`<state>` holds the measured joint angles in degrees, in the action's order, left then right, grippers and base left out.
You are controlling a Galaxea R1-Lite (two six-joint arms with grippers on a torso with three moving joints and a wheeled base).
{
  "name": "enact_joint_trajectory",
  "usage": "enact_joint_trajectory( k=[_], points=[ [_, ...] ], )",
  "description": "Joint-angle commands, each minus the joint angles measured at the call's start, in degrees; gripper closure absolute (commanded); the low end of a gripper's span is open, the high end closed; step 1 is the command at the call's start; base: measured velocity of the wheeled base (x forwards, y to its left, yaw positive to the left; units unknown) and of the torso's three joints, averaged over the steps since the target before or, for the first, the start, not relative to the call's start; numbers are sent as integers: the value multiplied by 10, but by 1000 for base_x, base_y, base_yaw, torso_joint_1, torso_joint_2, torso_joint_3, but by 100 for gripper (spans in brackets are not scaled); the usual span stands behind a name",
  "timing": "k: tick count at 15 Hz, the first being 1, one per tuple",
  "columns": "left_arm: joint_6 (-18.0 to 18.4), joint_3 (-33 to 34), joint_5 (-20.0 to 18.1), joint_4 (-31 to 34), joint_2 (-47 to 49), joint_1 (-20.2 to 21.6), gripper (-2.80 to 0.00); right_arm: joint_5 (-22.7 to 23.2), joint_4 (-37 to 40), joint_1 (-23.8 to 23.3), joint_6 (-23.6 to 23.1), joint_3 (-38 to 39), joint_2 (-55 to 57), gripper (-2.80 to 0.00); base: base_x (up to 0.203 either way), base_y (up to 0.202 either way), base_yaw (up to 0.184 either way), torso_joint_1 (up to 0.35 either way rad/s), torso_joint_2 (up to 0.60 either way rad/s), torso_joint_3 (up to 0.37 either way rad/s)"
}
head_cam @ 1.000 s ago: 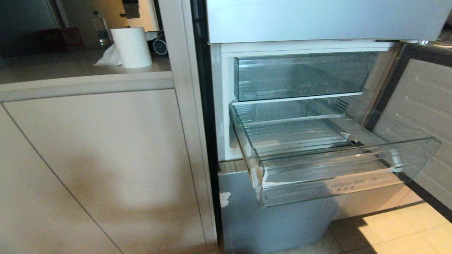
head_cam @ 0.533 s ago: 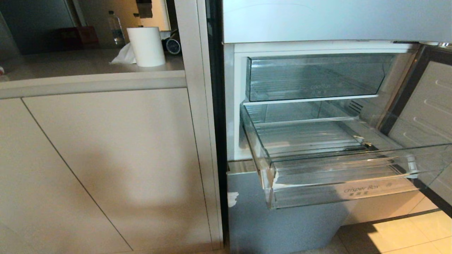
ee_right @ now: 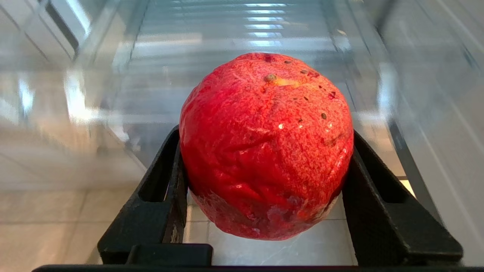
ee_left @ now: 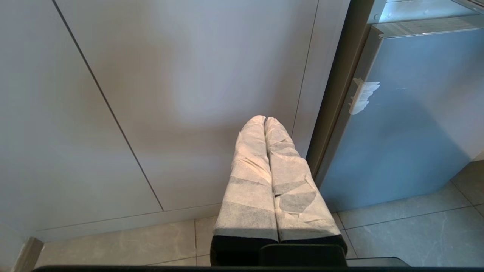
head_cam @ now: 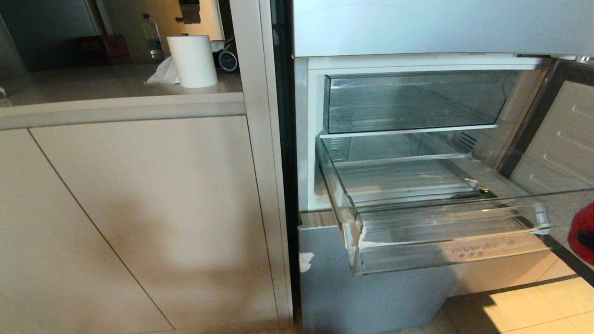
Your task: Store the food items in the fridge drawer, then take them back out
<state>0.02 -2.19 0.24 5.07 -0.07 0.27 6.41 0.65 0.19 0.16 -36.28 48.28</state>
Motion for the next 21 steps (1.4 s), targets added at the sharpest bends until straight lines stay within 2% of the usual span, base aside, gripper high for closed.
enact_joint_trajectory(
  k=[1, 6, 9, 13, 19, 20, 21],
  points=[
    [0, 0, 0, 0, 0, 0, 0, 8, 1, 5, 0, -103, 183, 0, 0, 0, 0, 0, 0, 0],
    [0, 0, 0, 0, 0, 1, 0, 24, 1, 14, 2, -279, 385, 0, 0, 0, 0, 0, 0, 0],
    [0, 0, 0, 0, 0, 0, 0, 27, 1, 15, 6, -351, 474, 0, 0, 0, 0, 0, 0, 0],
    [0, 0, 0, 0, 0, 0, 0, 26, -3, 15, 10, -394, 560, 0, 0, 0, 0, 0, 0, 0],
    [0, 0, -1, 0, 0, 0, 0, 24, -4, 15, 5, -397, 584, 0, 0, 0, 0, 0, 0, 0],
    [0, 0, 0, 0, 0, 0, 0, 24, -4, 15, 5, -398, 589, -280, 0, 0, 0, 0, 0, 0],
    [0, 0, 0, 0, 0, 0, 0, 23, -3, 15, 5, -403, 592, -280, 0, 0, 0, 0, 0, 0]
  ],
)
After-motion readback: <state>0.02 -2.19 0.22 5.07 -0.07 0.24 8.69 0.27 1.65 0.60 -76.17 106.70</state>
